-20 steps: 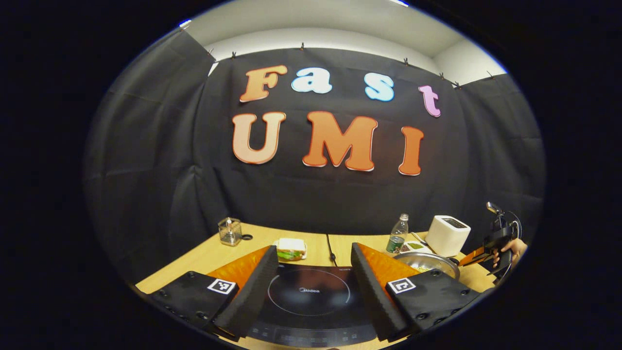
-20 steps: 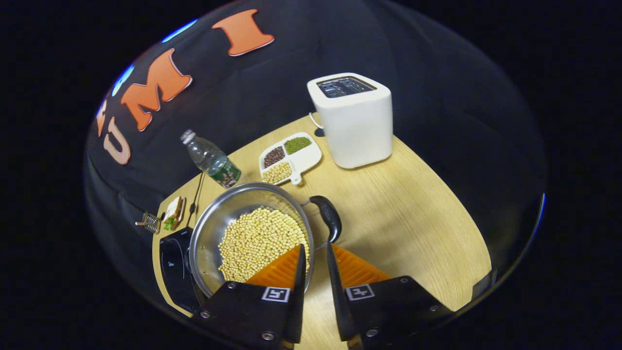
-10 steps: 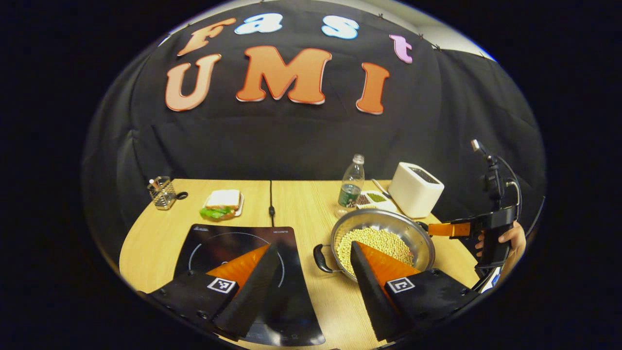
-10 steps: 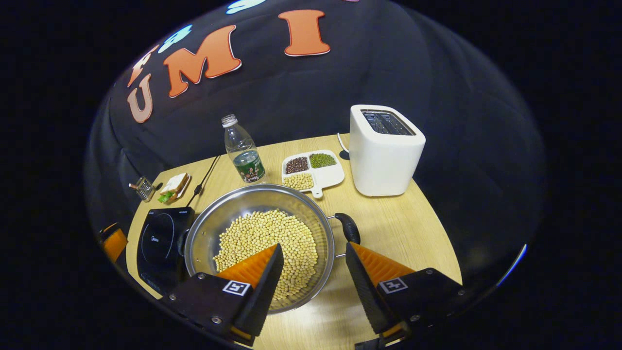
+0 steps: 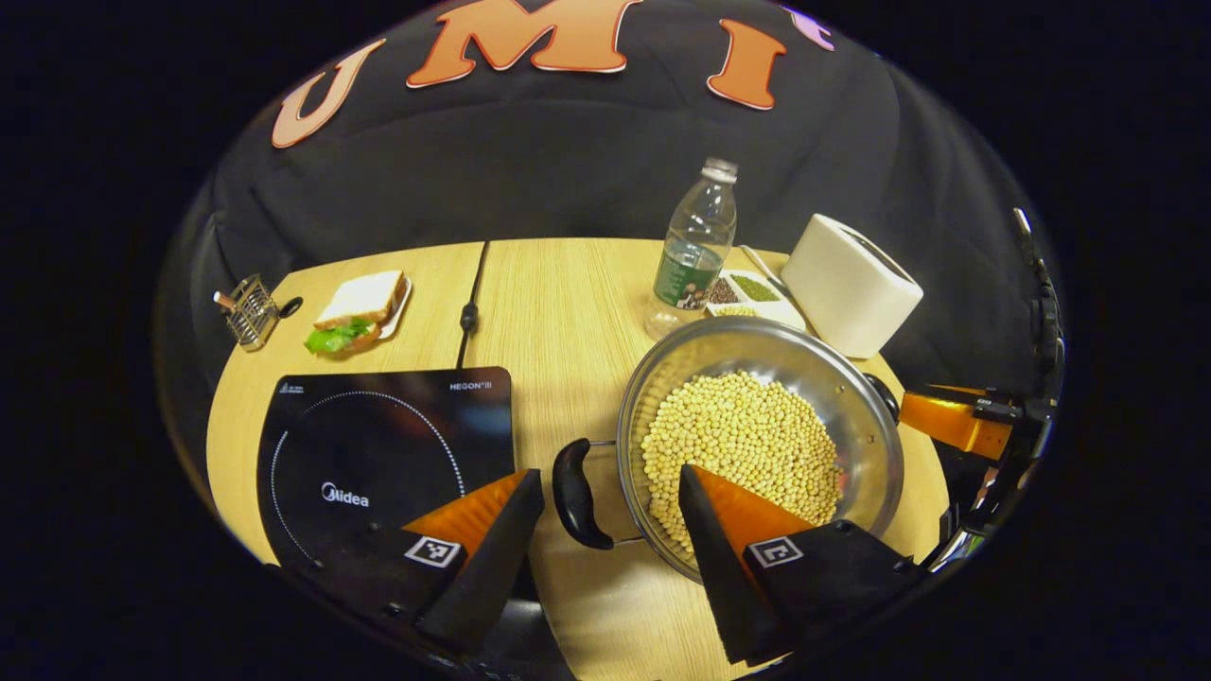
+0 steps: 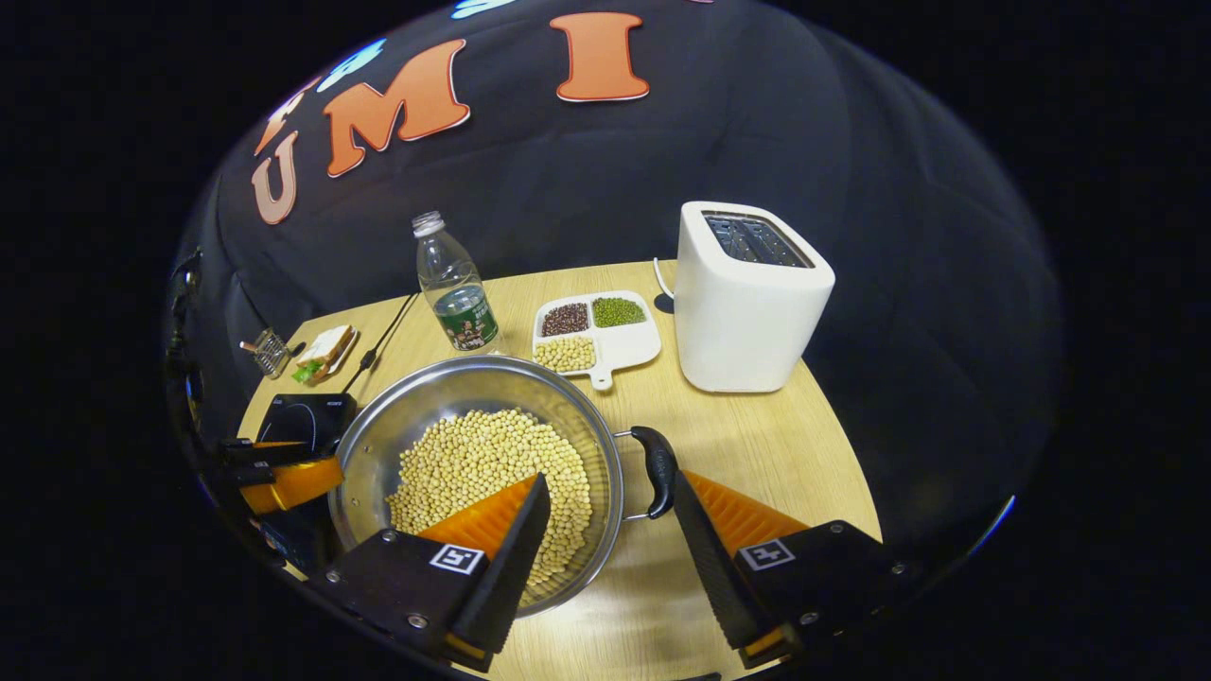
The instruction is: First push the handle of the pot to place it horizontally, then grasp the pot with both hands and set it on the induction cooktop.
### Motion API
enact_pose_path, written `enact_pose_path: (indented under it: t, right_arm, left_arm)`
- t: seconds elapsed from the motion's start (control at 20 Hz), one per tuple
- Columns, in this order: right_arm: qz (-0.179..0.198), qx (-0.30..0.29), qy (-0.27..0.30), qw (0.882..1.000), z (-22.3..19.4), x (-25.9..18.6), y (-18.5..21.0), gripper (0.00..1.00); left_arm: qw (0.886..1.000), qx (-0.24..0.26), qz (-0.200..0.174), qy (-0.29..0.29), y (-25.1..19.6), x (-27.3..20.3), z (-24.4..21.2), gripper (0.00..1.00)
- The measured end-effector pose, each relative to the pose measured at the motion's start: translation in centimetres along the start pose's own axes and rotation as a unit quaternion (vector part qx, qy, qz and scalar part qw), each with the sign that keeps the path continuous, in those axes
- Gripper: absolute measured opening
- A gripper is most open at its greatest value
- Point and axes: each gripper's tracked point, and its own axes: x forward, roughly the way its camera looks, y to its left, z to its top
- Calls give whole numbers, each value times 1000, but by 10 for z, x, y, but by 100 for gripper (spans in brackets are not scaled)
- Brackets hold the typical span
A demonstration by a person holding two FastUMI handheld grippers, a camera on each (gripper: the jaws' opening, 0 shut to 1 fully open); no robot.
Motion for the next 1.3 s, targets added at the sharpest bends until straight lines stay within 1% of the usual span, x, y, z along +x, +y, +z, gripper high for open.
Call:
enact_pose_path:
  t: [0.1,0.2,0.25,0.3,0.35,0.4,0.5,0.6,0.65,0.8,0.85,0.9,1.0,1.05,1.15,1.2,1.3]
  right_arm:
    - [-14,-10,1,1000,0,11,-7,83]
    - [-20,-27,6,999,-4,18,-7,83]
    - [-19,-37,11,999,-7,21,-6,83]
    - [-20,-46,16,999,-9,25,-5,83]
    - [-35,-57,2,998,-6,27,-9,83]
    - [-42,-63,5,997,-6,30,-14,83]
    - [-62,-72,14,995,-11,35,-21,84]
    - [-70,-71,30,995,-19,39,-27,84]
    - [-69,-67,35,995,-21,43,-28,85]
    - [-67,-52,51,995,-35,55,-31,84]
    - [-70,-50,53,995,-38,58,-32,84]
    - [-71,-51,57,995,-43,61,-34,82]
    - [-68,-42,56,995,-42,61,-33,78]
    - [-64,-40,56,996,-42,61,-33,77]
    - [-59,-33,51,996,-42,59,-33,75]
    - [-58,-28,50,997,-43,59,-32,72]
    - [-59,-9,52,997,-44,56,-32,66]
  left_arm:
    - [1000,14,13,-2,3,8,-2,96]
    - [1000,13,18,0,2,15,0,96]
    - [1000,9,14,-2,1,21,2,95]
    - [1000,6,6,-3,-1,27,2,96]
    - [1000,4,-2,2,-3,34,-1,95]
    - [1000,1,-7,5,-6,38,-3,96]
    - [1000,-3,-14,4,-7,47,-3,95]
    - [1000,-12,-17,-4,-6,51,1,94]
    - [1000,-11,-15,-5,-5,54,0,94]
    - [1000,5,6,-4,1,62,-1,91]
    - [1000,12,14,-10,2,67,1,86]
    - [999,20,32,-14,8,68,2,85]
    - [999,30,37,-24,9,69,4,77]
    - [998,31,35,-30,10,67,5,78]
    - [998,29,33,-47,10,71,11,75]
    - [998,30,34,-51,9,71,11,77]
    - [996,46,39,-67,10,71,13,74]
